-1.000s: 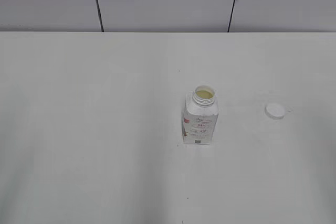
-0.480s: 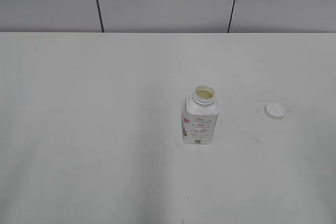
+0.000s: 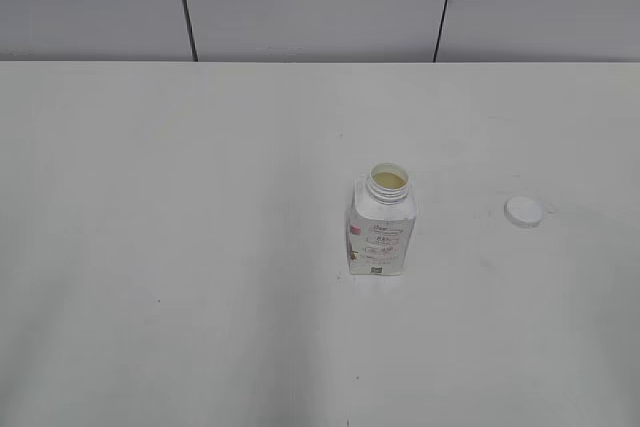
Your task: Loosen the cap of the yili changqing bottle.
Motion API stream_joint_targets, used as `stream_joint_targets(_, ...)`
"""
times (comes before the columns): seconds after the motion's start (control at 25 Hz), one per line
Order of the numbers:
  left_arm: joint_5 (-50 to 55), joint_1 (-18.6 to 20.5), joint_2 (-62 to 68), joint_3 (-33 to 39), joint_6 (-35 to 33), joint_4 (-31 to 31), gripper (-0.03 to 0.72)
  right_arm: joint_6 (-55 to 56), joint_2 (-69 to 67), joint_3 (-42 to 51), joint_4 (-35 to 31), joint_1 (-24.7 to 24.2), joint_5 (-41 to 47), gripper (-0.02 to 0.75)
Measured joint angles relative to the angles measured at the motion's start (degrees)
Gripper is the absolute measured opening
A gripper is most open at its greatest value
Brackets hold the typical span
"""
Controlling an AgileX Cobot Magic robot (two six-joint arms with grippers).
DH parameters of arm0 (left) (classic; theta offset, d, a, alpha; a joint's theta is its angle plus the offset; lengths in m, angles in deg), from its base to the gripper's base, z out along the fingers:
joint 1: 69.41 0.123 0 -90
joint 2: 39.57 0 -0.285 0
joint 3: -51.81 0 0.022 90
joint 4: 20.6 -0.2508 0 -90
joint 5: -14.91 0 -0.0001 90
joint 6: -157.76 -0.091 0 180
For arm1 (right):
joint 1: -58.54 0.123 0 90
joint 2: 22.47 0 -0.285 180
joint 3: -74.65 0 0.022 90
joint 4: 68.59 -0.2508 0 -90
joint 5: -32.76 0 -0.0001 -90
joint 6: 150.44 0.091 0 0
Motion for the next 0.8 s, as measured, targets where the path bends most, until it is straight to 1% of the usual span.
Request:
stream_joint_targets(0.24, 0.00, 0.00, 0.00, 0.00, 0.00, 0.04, 0.499, 0.00, 0.06, 2.50, 0.25, 0.00, -5.72, 0.547)
stream_joint_targets(0.36, 0.00, 0.00, 0.00, 0.00, 0.00, 0.07, 0.499, 0.00, 0.08, 2.65, 0.25, 0.00, -6.39, 0.540)
stream_joint_targets(0.6, 0.00, 0.00, 0.00, 0.00, 0.00, 0.07, 0.499, 0.05, 0.08, 2.65, 0.25, 0.00, -6.65, 0.491)
stream_joint_targets(0.8, 0.00, 0.00, 0.00, 0.00, 0.00, 0.07, 0.499, 0.05, 0.08, 2.65, 0.25, 0.00, -6.65, 0.484)
